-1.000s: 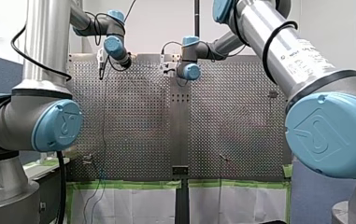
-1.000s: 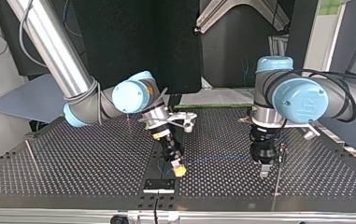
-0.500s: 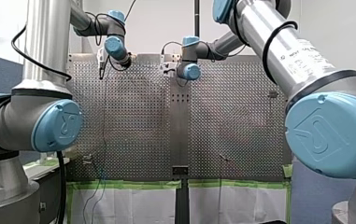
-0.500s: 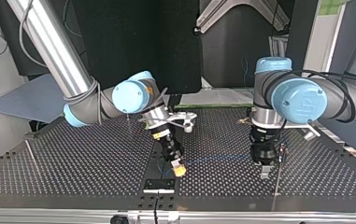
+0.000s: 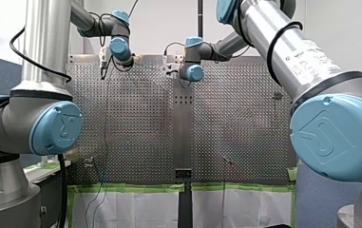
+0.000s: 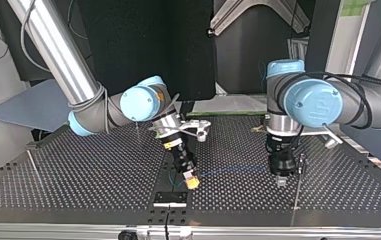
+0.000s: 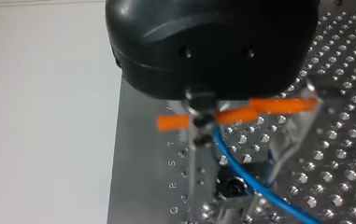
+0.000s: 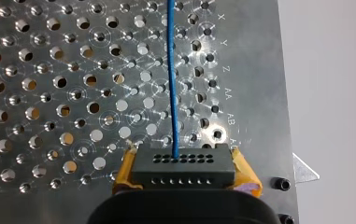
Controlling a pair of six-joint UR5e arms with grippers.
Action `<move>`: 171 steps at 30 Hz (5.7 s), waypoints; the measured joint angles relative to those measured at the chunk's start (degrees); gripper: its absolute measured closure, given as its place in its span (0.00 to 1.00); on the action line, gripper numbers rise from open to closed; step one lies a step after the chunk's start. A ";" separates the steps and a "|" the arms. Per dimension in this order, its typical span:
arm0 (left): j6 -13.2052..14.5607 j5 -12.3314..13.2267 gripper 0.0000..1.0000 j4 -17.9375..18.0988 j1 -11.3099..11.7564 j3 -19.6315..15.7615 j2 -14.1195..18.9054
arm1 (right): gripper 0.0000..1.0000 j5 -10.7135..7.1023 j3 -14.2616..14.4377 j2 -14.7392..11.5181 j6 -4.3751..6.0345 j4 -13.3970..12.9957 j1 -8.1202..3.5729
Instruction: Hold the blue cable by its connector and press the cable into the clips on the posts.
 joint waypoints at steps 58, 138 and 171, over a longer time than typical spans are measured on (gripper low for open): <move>-2.87 -15.88 1.00 24.02 -21.78 -15.46 -19.80 | 1.00 20.90 23.17 2.23 -2.80 -19.58 -0.50; 10.95 -22.35 1.00 60.93 -29.09 -14.94 -46.27 | 1.00 11.26 61.18 21.11 1.81 -57.60 -13.84; 6.55 -25.46 1.00 49.63 -39.57 1.29 -60.25 | 1.00 -3.68 67.33 10.91 6.60 -64.98 -30.77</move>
